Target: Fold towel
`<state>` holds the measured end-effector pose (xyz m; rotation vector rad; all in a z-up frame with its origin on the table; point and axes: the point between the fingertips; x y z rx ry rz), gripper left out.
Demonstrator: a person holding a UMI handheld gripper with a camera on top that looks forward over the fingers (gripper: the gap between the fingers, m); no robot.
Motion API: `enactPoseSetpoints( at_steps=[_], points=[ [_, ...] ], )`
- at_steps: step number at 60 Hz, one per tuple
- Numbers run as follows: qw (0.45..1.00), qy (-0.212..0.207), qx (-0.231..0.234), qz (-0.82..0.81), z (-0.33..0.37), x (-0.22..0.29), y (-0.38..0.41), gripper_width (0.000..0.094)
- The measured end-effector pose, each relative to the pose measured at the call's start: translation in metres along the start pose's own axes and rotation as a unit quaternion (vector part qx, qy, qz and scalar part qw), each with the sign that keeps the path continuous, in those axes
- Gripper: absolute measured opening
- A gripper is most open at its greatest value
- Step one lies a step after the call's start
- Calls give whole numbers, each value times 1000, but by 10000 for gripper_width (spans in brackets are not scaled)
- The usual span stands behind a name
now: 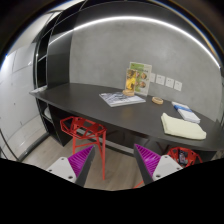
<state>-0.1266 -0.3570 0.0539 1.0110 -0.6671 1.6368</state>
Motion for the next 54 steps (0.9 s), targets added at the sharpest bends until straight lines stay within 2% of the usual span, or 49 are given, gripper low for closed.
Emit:
enactPoseSetpoints(
  at_steps=[9, 16, 25, 31, 32, 34, 37, 41, 44, 45, 54],
  points=[
    [999, -7, -36, 8, -12, 5, -46, 807],
    [998, -16, -54, -9, -52, 24, -108, 806],
    [993, -44, -110, 8, -114, 60, -216, 809],
    [991, -30, -133, 19, -164, 65, -274, 765],
    [991, -27, -131, 19, -171, 64, -280, 788],
    [992, -18, -122, 21, -186, 62, -287, 723],
    [994, -20, -102, 19, -198, 67, -291, 518],
    [997, -20, -71, 4, -207, 67, -291, 340],
    [997, -29, -77, -2, -208, 69, -303, 145],
    [996, -37, -83, 4, -208, 71, -307, 55],
    [997, -59, -45, 20, -211, 75, -297, 9]
  ],
)
Point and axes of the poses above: the point between the fingertips, and its own axes, seen from behind it with the camera up: y to the left, x up, z backward, against the way the camera looks, and after that the axes turned 9 degrees about -z, right-handed
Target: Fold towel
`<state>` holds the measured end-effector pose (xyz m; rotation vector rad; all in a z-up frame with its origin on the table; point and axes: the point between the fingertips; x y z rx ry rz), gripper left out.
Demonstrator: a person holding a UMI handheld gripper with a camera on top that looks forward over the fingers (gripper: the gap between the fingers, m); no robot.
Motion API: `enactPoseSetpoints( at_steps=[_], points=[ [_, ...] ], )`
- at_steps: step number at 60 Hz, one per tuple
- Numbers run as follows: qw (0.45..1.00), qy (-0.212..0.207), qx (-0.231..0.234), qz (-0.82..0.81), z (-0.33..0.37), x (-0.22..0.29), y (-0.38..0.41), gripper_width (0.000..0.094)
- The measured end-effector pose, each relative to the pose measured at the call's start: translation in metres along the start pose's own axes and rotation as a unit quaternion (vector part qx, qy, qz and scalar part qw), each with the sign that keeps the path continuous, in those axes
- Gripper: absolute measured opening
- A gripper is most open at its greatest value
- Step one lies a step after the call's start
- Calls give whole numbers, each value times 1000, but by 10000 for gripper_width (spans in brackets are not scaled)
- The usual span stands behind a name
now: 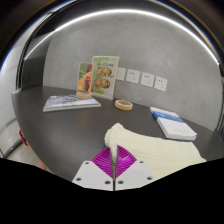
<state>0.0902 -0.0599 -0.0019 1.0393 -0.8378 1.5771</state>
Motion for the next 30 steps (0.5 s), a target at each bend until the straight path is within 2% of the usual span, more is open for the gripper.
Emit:
enactPoseSetpoints(
  at_steps=[3, 7, 12, 18, 22, 30],
  points=[
    [999, -7, 20, -24, 5, 12, -2, 9],
    [999, -33, 20, -34, 19, 46, -19, 9],
    [996, -65, -6, -58, 36, 80, -67, 9],
    [992, -74, -56, -83, 53, 91, -136, 9],
    [990, -66, -98, -79, 54, 82, -187, 11],
    [980, -20, -169, -102, 56, 36, -261, 21]
  ],
)
Point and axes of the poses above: the point between the fingertips, and its own axes, seen from behind it with the camera up: y to the left, x up, z backward, against the way the camera looks, and after that the axes turned 9 degrees about -z, right-handed
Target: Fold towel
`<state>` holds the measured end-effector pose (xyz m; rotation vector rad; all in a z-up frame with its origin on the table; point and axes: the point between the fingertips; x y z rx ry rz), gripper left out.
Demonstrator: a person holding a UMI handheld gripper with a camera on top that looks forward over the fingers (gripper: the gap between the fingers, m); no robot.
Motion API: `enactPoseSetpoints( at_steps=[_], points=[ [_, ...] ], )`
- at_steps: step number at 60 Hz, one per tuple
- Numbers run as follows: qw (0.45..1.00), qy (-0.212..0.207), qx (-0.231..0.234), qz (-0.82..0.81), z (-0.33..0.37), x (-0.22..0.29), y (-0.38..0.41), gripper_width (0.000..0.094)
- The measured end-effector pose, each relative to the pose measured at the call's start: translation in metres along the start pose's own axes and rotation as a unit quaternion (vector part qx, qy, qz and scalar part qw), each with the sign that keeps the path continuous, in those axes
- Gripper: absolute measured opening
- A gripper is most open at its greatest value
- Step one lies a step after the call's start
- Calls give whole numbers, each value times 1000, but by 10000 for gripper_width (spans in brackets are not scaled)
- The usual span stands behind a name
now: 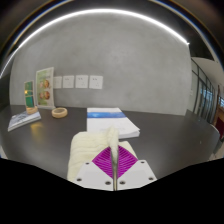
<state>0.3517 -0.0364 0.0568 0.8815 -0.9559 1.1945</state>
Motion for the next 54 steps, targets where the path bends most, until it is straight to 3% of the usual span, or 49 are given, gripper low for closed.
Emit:
enactPoseSetpoints(
  at_steps=[7, 9, 10, 11, 18, 19, 24, 33, 54],
  points=[
    [999, 26, -43, -3, -10, -21, -41, 39],
    [998, 34, -46, -3, -11, -27, -44, 78],
    [998, 39, -47, -2, -12, -30, -45, 156],
    [998, 44, -49, -1, -12, -33, -46, 154],
    [996, 41, -77, 6, 6, -29, -60, 740],
    [996, 39, -79, 6, 10, -26, -60, 779],
    [997, 28, -69, -5, 41, -16, -51, 837],
    [998, 7, -64, -10, 119, -12, -23, 829],
    [1000, 17, 1, 12, 285, -94, 169, 820]
  ],
)
Point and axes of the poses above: the point between the fingertips, and its own axes, seen from behind it with the camera up: y to the left, x up, z backward, against the way the camera looks, and after that the axes turned 9 degrees about -z, right-handed
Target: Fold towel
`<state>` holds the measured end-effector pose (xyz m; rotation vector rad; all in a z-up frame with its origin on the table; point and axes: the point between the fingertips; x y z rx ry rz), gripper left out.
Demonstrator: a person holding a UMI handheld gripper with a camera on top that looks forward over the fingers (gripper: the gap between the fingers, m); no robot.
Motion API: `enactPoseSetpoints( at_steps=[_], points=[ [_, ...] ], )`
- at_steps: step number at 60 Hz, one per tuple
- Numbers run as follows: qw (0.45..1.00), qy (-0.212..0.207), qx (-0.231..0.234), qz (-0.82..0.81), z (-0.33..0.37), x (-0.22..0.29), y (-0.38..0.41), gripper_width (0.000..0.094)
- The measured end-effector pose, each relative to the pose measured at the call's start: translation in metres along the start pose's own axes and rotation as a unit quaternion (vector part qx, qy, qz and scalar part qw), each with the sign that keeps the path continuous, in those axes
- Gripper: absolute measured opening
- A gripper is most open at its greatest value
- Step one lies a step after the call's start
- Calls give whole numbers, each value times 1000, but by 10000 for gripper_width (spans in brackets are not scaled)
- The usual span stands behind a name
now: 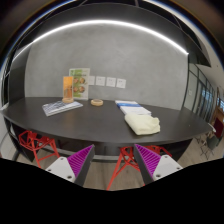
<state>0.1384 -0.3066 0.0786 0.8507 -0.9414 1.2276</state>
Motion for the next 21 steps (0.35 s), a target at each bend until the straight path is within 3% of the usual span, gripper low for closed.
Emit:
enactPoseSetpoints(
  at_steps=[8, 15, 21],
  points=[
    [999, 3, 24, 42, 39, -16, 48, 818],
    [998, 10, 7, 57, 54, -28, 45, 816],
    [998, 26, 23, 55, 60, -38, 50, 816]
  ],
)
Point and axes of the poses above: the point between the fingertips, and its own axes, seen from behind it with the camera up: y to the left, x up, z backward, against the way the camera looks, and after that the axes turned 9 degrees about -z, right-handed
